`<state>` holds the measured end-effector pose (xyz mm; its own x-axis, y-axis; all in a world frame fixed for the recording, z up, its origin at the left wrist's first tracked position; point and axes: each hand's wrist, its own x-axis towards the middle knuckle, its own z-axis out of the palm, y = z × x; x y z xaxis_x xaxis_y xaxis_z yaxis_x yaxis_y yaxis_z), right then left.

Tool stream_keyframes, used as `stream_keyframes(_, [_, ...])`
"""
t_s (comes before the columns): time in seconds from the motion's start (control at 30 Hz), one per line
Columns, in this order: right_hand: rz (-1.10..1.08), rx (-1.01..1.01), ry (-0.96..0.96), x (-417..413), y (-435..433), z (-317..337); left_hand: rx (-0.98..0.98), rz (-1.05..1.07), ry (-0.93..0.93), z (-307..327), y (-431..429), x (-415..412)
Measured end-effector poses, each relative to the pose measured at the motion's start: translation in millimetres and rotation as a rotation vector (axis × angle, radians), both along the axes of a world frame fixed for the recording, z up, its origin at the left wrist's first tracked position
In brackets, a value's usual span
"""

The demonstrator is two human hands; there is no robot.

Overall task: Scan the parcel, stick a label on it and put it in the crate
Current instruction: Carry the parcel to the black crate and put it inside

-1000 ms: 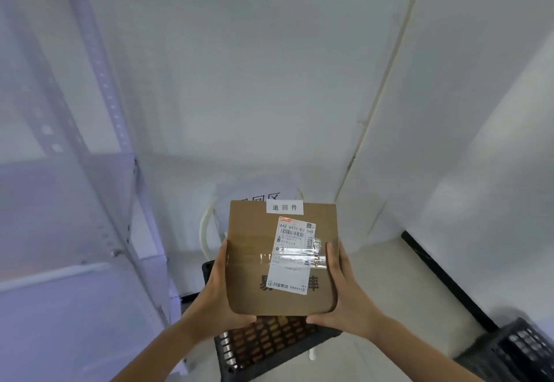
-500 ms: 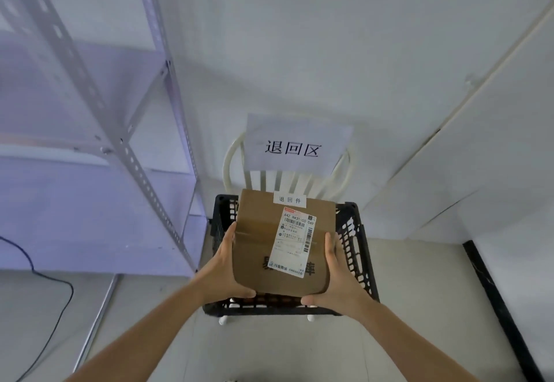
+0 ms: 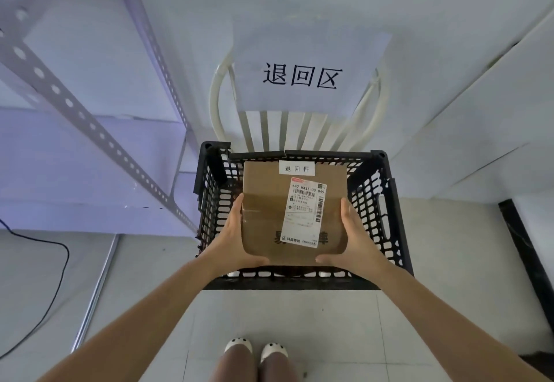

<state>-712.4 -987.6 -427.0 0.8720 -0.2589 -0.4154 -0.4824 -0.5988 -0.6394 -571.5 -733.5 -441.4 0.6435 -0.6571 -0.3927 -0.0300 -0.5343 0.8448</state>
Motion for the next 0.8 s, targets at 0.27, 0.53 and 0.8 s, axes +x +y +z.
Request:
stream_keyframes(0.27, [-0.013, -0.016, 0.077, -4.4, -13.3, -31.7, 0.035, -0.028, 0.068, -25.2, -25.8, 0.6])
stream_keyframes(0.53, [0.035, 0.005, 0.091, 21.0, -26.4, -66.1, 0.075, 0.018, 0.096, -68.0, -31.1, 9.7])
stream_keyframes(0.8, [-0.019, 0.003, 0.083, 38.1, -34.5, -86.6, 0.136, -0.017, 0.092, -77.8, -35.7, 29.7])
